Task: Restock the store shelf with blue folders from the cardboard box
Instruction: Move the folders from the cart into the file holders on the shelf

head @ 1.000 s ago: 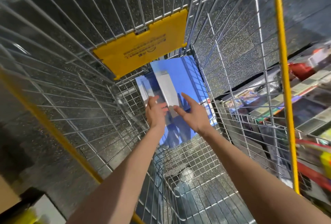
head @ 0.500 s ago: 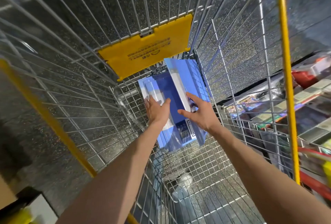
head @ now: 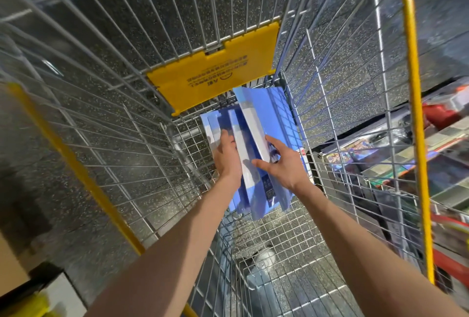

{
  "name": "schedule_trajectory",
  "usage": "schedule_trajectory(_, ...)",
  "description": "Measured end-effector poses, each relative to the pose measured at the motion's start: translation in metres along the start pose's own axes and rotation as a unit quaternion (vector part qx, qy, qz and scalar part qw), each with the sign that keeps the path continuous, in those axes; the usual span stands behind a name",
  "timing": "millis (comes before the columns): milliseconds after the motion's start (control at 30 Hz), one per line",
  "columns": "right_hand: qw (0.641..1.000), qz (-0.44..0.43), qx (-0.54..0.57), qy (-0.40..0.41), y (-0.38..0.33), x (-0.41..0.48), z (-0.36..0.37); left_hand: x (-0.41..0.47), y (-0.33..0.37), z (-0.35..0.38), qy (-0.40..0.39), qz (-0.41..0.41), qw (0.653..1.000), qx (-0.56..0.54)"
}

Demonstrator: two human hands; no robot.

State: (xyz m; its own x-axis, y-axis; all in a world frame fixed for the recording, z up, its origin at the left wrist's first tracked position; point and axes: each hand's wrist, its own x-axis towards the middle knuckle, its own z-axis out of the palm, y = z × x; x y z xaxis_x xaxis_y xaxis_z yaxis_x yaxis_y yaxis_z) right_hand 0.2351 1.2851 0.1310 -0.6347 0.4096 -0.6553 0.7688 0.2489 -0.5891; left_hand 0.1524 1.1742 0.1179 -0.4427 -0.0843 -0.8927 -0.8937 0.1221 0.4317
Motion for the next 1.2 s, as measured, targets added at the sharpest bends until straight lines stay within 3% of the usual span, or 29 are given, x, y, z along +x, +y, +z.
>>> schedule_trajectory(200, 1.0, -0.005, -0.006, 0.02, -0.009, -0.009, -0.005, -0.008, 0.017, 0.007, -0.093, -0.006, 0.995, -0.029)
schedule_trajectory(533, 0.984, 0.005, -0.163, 0.065, -0.009, -0.019, 0.009, -0.004, 0.044, -0.002, -0.244, 0.018, 0.964, 0.106)
schedule_trajectory(633, 0.981, 0.013, -0.192, 0.04, -0.015, -0.022, -0.011, -0.01, 0.046, -0.003, -0.236, 0.039, 0.962, 0.133)
schedule_trajectory(767, 0.989, 0.025, -0.135, 0.048, -0.029, -0.041, -0.059, -0.03, 0.05, -0.005, -0.219, 0.054, 0.96, 0.164)
schedule_trajectory(967, 0.991, -0.022, -0.093, 0.094, -0.049, -0.09, -0.098, -0.072, 0.053, -0.006, -0.213, 0.074, 0.954, 0.199)
schedule_trajectory(1200, 0.983, -0.103, 0.029, 0.152, -0.08, -0.171, -0.115, -0.128, 0.053, -0.037, -0.141, 0.189, 0.944, 0.231)
